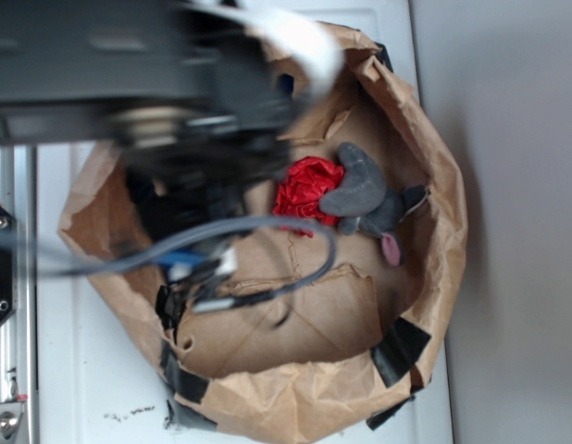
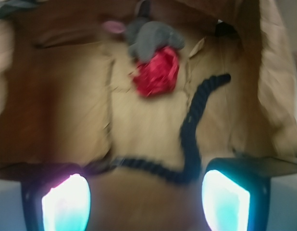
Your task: Grab the blue rope.
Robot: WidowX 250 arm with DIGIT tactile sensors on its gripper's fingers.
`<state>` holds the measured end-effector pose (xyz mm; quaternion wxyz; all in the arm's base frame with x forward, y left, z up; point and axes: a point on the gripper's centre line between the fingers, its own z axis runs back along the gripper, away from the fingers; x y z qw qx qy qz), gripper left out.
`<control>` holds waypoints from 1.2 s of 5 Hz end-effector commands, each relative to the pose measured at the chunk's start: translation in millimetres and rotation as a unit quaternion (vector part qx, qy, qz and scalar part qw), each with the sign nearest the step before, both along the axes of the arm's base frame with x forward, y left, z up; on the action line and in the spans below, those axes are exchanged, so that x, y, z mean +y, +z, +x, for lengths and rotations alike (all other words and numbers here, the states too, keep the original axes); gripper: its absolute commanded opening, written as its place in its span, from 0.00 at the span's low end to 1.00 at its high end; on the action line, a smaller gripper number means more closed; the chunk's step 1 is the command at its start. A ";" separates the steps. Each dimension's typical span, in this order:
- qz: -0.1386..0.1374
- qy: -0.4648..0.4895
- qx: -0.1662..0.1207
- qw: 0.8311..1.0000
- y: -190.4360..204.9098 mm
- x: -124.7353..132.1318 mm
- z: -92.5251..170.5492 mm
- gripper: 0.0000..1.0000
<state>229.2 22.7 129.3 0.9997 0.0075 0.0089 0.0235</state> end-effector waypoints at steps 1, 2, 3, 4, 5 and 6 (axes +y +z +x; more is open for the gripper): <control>0.014 0.012 -0.017 1.000 -43.1 44.8 34.8 1.00; 0.015 0.008 -0.026 1.000 -62.9 56.5 47.1 1.00; 0.009 0.002 -0.029 1.000 -83.5 47.1 52.6 1.00; 0.025 -0.002 -0.034 0.999 -86.9 47.5 55.6 0.00; 0.041 -0.007 -0.048 0.998 -86.4 48.8 54.5 0.00; 0.049 -0.006 -0.062 0.997 -87.1 47.4 52.9 0.00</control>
